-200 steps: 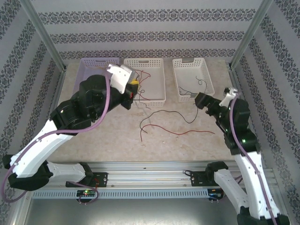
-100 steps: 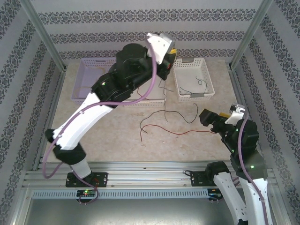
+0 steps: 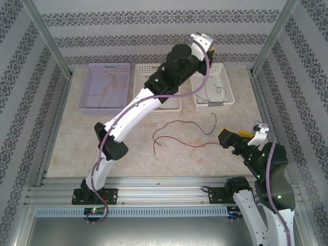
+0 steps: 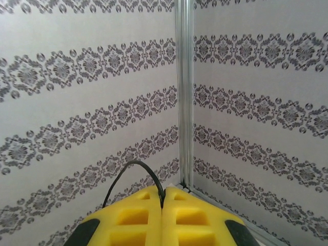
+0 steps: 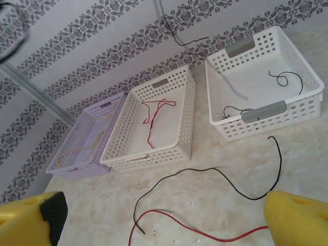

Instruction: Untangle the cables

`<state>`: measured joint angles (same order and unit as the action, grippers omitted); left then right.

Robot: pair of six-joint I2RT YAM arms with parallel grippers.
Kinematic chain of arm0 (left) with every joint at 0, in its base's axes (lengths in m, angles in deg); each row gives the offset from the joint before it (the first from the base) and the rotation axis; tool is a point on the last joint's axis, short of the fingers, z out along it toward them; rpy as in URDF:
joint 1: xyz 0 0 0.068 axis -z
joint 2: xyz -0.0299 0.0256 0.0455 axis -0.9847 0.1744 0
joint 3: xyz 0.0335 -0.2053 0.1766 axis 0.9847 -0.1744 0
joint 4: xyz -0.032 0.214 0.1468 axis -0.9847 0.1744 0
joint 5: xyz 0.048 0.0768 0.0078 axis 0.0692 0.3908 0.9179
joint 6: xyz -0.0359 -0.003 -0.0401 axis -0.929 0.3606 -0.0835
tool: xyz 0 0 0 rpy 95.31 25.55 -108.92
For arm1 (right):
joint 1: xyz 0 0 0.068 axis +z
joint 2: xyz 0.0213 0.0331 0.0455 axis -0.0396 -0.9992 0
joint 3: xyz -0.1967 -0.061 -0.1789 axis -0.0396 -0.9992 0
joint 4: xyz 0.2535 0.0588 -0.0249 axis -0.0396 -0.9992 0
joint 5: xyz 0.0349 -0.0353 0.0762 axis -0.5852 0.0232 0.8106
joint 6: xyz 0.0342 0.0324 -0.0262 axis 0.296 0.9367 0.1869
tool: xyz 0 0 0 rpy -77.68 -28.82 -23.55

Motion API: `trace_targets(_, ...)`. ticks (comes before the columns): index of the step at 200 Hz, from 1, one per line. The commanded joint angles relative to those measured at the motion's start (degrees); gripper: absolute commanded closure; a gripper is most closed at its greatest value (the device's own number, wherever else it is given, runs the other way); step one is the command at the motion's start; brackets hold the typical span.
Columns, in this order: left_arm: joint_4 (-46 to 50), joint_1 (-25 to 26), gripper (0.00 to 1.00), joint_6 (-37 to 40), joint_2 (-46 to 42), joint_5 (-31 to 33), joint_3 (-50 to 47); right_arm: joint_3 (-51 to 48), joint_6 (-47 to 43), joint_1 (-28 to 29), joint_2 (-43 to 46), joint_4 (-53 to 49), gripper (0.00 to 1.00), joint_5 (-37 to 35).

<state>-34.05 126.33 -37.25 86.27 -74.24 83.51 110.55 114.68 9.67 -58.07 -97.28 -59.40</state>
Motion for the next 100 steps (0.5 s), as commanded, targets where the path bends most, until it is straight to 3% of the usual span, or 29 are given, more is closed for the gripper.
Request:
trace_targets(1, -12.14, -0.49, 1.00, 2.46, 3.03, 1.67, 2.56, 1.16, -1.94, 0.43, 1.43, -1.73, 0.02, 1.82)
trace_targets(37, -14.63, -0.75, 1.00, 3.28, 10.64, 2.21, 7.75, 1.07, -2.36, 1.22, 2.38, -2.40, 0.02, 2.25)
trace_targets(100, -12.52, -1.01, 1.00, 3.15, 20.60, 4.41, 7.29, -2.35, -1.13, 1.83, 4.86, -3.15, 0.02, 3.38)
